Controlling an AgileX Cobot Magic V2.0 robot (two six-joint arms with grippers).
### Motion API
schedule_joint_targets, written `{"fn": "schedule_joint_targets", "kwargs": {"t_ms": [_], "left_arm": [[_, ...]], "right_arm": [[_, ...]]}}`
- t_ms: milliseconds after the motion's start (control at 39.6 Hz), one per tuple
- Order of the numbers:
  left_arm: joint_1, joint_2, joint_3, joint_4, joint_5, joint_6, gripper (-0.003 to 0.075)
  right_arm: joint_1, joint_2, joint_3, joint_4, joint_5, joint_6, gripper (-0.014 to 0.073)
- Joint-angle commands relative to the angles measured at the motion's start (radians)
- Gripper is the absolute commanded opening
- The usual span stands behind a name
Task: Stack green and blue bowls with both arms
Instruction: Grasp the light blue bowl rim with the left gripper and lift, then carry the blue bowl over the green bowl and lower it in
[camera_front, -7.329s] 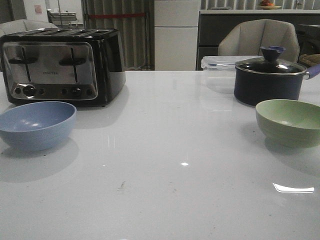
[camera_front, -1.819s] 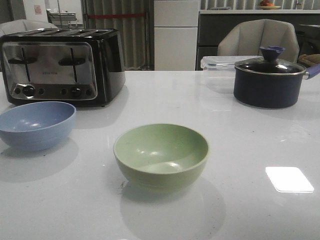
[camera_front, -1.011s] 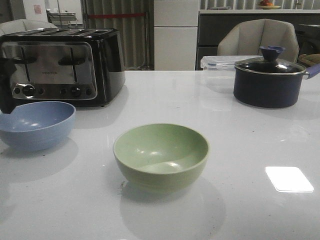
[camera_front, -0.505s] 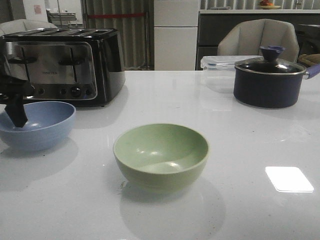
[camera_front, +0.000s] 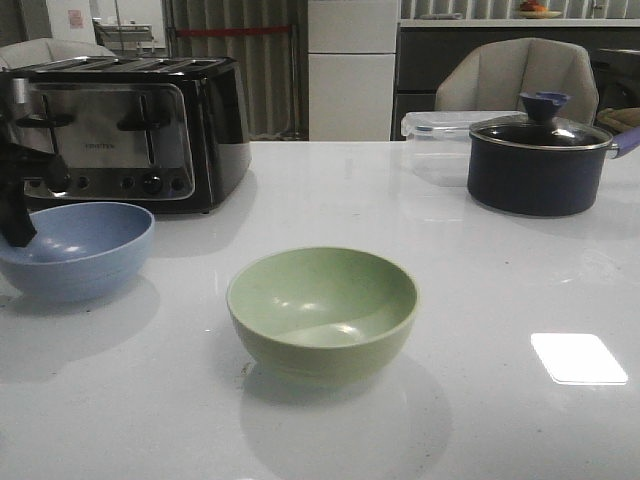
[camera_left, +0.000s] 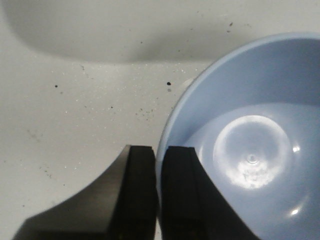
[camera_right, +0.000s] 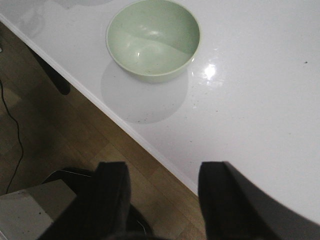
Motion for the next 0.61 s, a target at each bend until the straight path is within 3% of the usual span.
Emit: {"fn": "schedule_joint_targets", "kwargs": {"t_ms": [0,329,581], "left_arm": [[-0.005,-0.043,-0.029,-0.010,-0.014,-0.005,0.0098],[-0.017,-0.159,-0.029,-0.035,0.045,0.024,0.0098],[-0.139,-0.328,-0.029,-0.037,0.104,0.048,0.0098]], "right_arm": [[-0.001,-0.001,-0.026,0.015,-0.058,-0.010,0.0436],[-0.001,-0.001,-0.026,0.015,-0.058,-0.010,0.0436],[-0.001,-0.001,-0.026,0.015,-0.058,-0.010,0.0436]]}}
